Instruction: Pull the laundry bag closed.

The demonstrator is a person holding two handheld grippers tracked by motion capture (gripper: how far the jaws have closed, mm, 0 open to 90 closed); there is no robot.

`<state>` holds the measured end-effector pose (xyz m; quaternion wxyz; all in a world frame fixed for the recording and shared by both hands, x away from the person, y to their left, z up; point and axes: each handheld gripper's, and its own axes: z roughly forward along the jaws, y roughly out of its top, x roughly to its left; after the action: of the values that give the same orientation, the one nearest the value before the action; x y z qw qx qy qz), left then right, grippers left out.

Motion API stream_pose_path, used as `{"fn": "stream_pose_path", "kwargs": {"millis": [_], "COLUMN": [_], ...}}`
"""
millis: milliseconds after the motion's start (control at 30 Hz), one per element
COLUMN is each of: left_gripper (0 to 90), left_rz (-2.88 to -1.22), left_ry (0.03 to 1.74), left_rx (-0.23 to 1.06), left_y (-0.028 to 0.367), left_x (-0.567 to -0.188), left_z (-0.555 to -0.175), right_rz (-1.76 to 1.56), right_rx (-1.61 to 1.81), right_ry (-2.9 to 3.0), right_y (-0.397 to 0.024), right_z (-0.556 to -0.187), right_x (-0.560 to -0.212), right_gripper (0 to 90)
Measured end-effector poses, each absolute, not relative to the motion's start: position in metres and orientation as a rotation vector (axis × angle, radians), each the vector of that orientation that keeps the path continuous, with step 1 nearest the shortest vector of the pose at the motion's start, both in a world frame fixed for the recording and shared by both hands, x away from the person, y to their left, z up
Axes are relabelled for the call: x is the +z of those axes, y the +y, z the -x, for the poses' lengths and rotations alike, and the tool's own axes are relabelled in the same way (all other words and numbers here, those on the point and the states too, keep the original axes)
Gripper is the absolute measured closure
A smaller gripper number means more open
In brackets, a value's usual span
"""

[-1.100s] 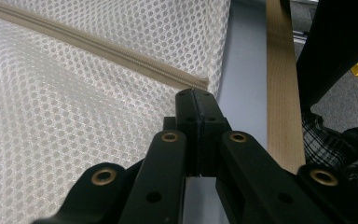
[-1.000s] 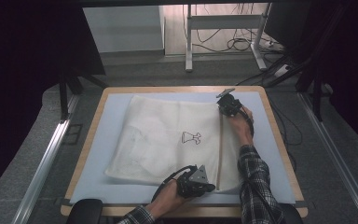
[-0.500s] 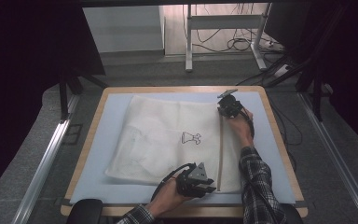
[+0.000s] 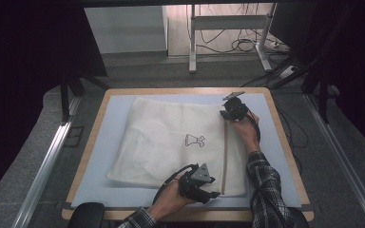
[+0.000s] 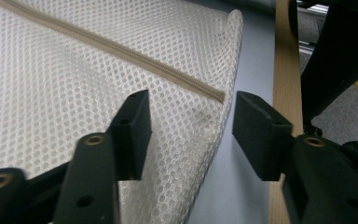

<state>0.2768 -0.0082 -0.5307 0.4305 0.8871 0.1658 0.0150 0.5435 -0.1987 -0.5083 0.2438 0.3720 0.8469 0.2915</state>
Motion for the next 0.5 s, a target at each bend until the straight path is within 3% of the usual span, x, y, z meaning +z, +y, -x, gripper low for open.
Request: {"fn": "stream_pose_path", "kwargs": {"millis": [267, 500], "left_gripper": [29.8, 21.7], "left_rz": [-2.219, -2.211], "left_ry": [0.438, 0.441], "left_rx": [0.026, 0.010], "left_y": [-0.0081, -0.0054], "left_x": [-0.5322, -0.5296], "left_z": [-0.2790, -0.2791], "right_rz": [-1.035, -1.065], "right_rx": [0.842, 0.862], "right_ry": [2.322, 2.336], "right_y": [-0.2037, -0.2060], "right_z": [-0.5393, -0.5370], "right_x": [-0.5074, -0.5071], "right_gripper": [57.5, 44.0]}}
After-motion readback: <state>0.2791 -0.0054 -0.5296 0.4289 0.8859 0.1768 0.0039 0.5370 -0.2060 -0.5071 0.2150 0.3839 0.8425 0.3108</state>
